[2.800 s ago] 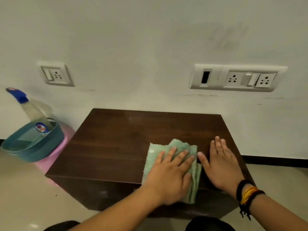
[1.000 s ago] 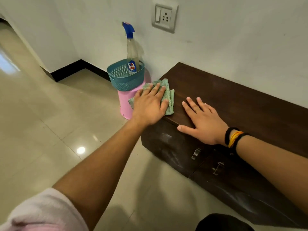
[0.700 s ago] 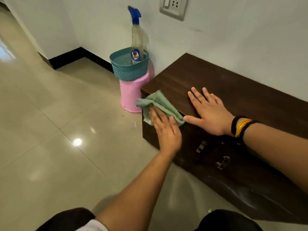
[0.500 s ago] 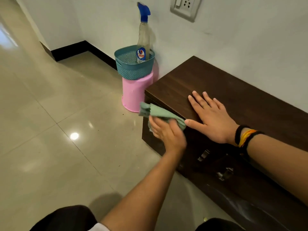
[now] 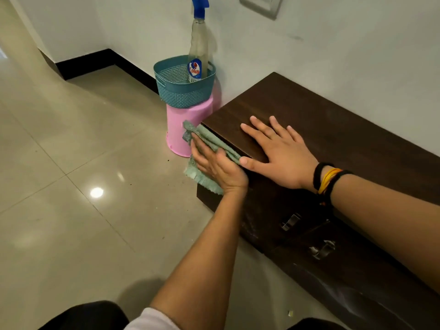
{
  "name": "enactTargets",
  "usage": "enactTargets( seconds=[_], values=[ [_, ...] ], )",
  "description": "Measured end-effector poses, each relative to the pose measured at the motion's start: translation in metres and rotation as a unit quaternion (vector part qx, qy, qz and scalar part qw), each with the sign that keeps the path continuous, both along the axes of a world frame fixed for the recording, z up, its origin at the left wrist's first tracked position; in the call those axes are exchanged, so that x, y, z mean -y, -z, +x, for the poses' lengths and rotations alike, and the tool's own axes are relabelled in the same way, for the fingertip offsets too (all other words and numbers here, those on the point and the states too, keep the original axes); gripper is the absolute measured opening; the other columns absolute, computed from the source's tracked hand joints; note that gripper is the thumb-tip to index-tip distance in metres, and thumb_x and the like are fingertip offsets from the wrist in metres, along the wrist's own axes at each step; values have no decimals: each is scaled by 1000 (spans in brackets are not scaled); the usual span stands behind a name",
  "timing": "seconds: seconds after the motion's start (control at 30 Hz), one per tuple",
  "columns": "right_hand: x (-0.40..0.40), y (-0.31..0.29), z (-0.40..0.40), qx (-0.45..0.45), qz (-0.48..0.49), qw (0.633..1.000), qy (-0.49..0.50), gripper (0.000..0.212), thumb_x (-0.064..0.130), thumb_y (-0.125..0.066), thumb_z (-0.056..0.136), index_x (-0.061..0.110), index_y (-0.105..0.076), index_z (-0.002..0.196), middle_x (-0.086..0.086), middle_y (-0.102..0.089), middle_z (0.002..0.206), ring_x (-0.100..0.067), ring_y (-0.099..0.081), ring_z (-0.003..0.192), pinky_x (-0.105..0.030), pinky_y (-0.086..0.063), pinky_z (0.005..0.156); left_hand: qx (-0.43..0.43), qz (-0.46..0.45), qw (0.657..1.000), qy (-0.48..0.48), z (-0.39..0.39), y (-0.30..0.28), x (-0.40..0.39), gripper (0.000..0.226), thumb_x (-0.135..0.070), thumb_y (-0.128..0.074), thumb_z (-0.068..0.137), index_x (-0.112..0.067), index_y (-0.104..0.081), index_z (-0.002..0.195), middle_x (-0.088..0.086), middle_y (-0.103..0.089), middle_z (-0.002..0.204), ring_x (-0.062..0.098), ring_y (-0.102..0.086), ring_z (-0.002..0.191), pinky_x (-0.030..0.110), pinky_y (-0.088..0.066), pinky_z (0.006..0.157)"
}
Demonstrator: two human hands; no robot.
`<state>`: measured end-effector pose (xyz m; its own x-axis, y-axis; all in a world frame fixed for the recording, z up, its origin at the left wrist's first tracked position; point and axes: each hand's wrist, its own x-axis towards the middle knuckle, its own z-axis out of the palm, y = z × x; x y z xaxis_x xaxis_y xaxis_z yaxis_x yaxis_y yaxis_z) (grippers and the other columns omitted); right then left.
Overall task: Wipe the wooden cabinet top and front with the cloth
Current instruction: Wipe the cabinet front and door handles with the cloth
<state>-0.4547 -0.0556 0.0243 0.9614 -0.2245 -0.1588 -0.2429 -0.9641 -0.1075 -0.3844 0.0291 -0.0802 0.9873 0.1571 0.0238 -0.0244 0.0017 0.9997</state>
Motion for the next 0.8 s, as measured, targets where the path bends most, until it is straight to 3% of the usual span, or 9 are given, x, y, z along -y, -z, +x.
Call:
enactTargets(
  seconds=[0.13, 0.23, 0.37, 0.43, 0.5, 0.57, 0.6, 0.67, 0.8],
  values=[
    [2, 0, 0, -5, -7, 1000, -11, 83, 85, -22, 86, 48, 0, 157, 15, 7, 169, -21, 10, 155, -51, 4, 123, -42, -27, 998, 50, -57, 44, 6, 76, -62, -11, 96, -22, -8, 160, 4, -6, 169, 20, -9, 154, 51, -13, 123],
    [3, 0, -1, -1, -8, 1000, -13, 82, 86, -17, 86, 48, 1, 157, 15, 7, 169, -21, 10, 155, -50, 4, 123, 42, 44, 988, 141, -108, 50, 7, 70, -66, -7, 97, -36, 9, 158, -8, 14, 168, 13, 10, 155, 42, 3, 126],
    [3, 1, 1, 1, -11, 1000, -8, 84, 86, -23, 85, 49, 1, 157, 16, 7, 169, -20, 10, 155, -49, 4, 123, 128, 90, 985, 67, -35, 46, 6, 65, -53, -18, 98, -32, -10, 158, 6, -11, 168, 20, -8, 153, 26, 4, 120],
    [2, 1, 1, -3, -13, 1000, -6, 84, 85, -25, 85, 48, 1, 157, 15, 7, 169, -20, 11, 155, -49, 4, 123, 36, 75, 995, 49, -27, 75, 5, 66, -47, -16, 92, -30, -22, 156, 16, -16, 166, 29, -13, 153, 40, -2, 124],
    [1, 0, -1, -7, -12, 1000, -6, 85, 86, -23, 85, 48, 1, 157, 15, 7, 169, -19, 11, 155, -49, 4, 123, -91, 57, 991, 81, -63, 104, 2, 71, -55, -11, 89, -36, -14, 157, 14, -11, 167, 32, -11, 154, 54, -11, 124],
    [1, -1, -2, -11, -9, 1000, -9, 88, 89, -19, 82, 48, 2, 157, 16, 8, 168, -19, 11, 155, -49, 4, 123, -169, 6, 979, 117, -100, 101, 4, 60, -72, -8, 87, -66, 10, 144, -4, -2, 169, 20, -5, 155, 48, -9, 124],
    [1, -2, -1, -13, -8, 1000, -10, 90, 90, -17, 80, 48, 3, 157, 16, 9, 168, -18, 12, 155, -49, 4, 123, -124, -2, 984, 131, -107, 102, 5, 57, -72, -9, 90, -68, 14, 142, -10, 2, 168, 15, -1, 155, 41, -5, 124],
    [3, -2, -1, -14, -7, 1000, -8, 92, 92, -14, 76, 50, 4, 156, 18, 10, 167, -17, 13, 154, -49, 4, 124, -10, 58, 986, 158, -89, 106, 2, 65, -57, -15, 97, -42, 5, 157, -13, 7, 167, 11, 4, 154, 32, 0, 122],
    [3, 1, 1, -9, -12, 1000, -6, 91, 91, -16, 75, 52, 6, 155, 20, 11, 167, -14, 13, 154, -48, 4, 124, -94, 142, 977, 130, -24, 147, -8, 85, -55, -1, 85, -11, -10, 156, 10, 1, 168, 27, -2, 156, 33, 1, 126]
  ],
)
